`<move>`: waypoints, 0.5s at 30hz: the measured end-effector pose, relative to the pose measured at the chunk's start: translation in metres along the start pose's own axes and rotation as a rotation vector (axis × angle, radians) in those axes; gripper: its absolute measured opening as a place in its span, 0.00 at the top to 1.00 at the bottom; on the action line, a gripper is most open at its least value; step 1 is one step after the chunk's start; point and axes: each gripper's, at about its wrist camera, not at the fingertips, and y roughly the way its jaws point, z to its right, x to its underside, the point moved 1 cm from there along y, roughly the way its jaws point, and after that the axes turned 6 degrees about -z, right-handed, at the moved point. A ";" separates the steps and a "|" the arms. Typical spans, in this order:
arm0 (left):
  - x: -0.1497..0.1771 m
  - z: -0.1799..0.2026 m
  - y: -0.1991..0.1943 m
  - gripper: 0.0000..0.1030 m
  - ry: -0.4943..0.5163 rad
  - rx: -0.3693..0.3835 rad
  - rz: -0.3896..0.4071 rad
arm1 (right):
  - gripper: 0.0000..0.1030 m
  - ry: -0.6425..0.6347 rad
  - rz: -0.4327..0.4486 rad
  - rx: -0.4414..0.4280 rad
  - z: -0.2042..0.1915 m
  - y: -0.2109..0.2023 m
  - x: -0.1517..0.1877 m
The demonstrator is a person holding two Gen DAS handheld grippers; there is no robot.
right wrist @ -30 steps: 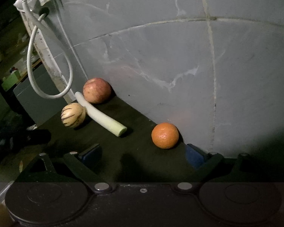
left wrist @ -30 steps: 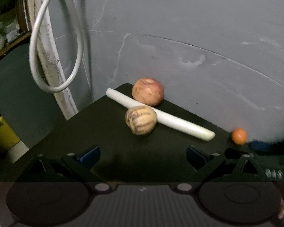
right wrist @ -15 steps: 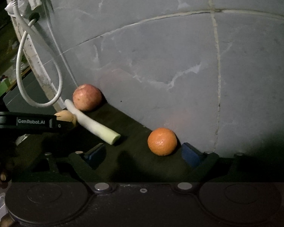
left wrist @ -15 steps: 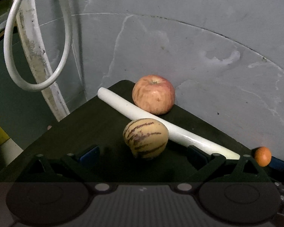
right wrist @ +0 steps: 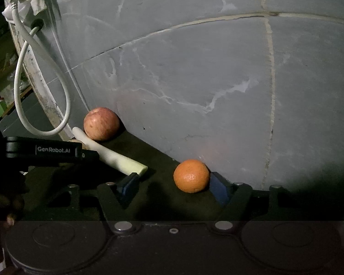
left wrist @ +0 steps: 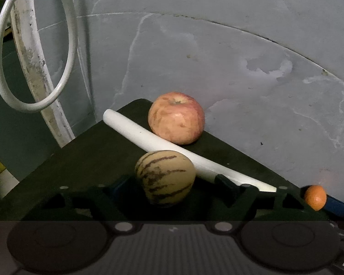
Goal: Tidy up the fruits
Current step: 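Grasp the striped pepino melon with the left tool while the right tool grasps the orange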
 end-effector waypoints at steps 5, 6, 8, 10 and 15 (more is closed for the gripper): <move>0.002 0.002 -0.002 0.34 -0.010 -0.028 0.013 | 0.44 0.001 -0.001 0.003 -0.003 0.000 0.000; 0.002 0.002 -0.003 0.35 -0.017 -0.032 0.015 | 0.45 -0.001 -0.002 0.001 -0.004 0.001 -0.001; 0.003 -0.001 -0.005 0.39 -0.039 -0.030 0.021 | 0.49 -0.008 -0.004 0.000 -0.005 0.002 -0.001; 0.004 -0.002 -0.007 0.42 -0.049 -0.032 0.026 | 0.53 -0.015 -0.006 0.000 -0.006 0.002 -0.001; 0.007 0.002 -0.010 0.43 -0.043 -0.021 0.027 | 0.63 -0.028 -0.010 0.007 -0.007 0.002 -0.002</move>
